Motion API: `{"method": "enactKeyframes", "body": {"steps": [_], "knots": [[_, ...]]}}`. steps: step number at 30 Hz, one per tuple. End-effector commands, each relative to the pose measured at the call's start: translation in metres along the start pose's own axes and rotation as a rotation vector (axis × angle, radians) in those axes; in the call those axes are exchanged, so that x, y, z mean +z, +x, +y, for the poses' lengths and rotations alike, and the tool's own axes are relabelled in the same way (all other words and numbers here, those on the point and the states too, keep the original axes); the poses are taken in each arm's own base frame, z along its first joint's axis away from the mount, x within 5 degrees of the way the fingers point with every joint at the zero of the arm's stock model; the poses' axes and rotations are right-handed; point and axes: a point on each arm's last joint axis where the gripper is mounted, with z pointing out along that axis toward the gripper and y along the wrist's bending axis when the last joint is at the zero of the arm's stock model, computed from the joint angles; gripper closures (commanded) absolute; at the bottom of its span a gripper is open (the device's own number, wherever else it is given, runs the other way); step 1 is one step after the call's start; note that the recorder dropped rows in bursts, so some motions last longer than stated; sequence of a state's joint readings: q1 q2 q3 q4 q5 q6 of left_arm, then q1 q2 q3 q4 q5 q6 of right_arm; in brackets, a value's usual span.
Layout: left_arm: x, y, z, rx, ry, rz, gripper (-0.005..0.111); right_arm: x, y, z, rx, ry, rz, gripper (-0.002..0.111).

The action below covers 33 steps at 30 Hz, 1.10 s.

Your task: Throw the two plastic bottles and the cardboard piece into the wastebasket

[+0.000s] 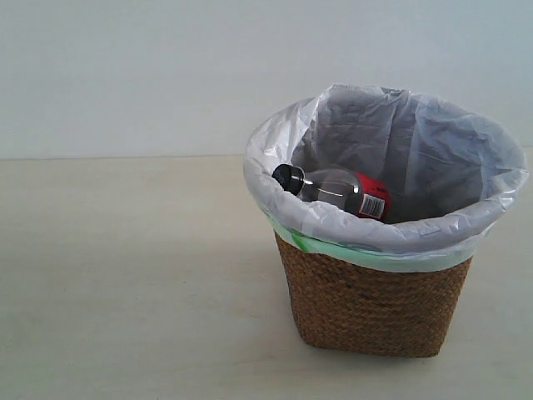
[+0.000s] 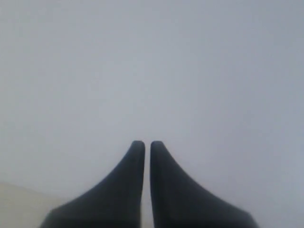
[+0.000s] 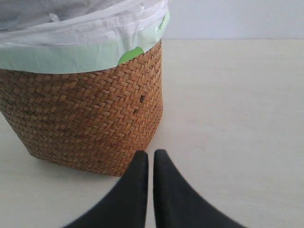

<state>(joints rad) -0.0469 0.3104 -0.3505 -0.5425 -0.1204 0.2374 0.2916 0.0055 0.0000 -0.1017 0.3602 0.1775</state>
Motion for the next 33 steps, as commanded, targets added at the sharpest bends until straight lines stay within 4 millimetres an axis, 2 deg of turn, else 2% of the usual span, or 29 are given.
{"method": "enactKeyframes", "body": {"steps": [1,2,5,10,16,20,25,33], "knots": [[-0.032,0.020,0.027,-0.061,-0.115,-0.311,0.103,0.000,-0.001,0.000,-0.006,0.004,-0.010,0.108],[-0.040,0.029,0.031,-0.063,-0.127,-0.340,0.103,0.000,-0.001,0.000,-0.006,0.004,-0.010,0.108],[-0.048,0.038,0.035,-0.073,-0.142,-0.364,0.103,0.000,-0.001,0.000,-0.006,0.004,-0.010,0.108],[-0.049,0.056,0.040,-0.078,-0.186,-0.291,0.103,0.000,-0.001,0.000,-0.006,0.004,-0.010,0.108],[-0.047,0.069,0.040,0.046,-0.215,-0.168,0.103,0.000,-0.001,0.000,-0.006,0.004,-0.010,0.108],[-0.046,0.079,0.039,0.213,-0.202,-0.037,0.103,0.000,-0.001,0.000,-0.006,0.004,-0.010,0.108],[-0.046,0.087,0.039,0.243,-0.187,0.050,0.103,0.000,-0.001,0.000,-0.006,0.004,-0.010,0.108],[-0.050,0.112,0.038,0.369,-0.123,0.343,0.103,0.000,-0.001,0.000,-0.006,0.004,-0.010,0.108]]}}
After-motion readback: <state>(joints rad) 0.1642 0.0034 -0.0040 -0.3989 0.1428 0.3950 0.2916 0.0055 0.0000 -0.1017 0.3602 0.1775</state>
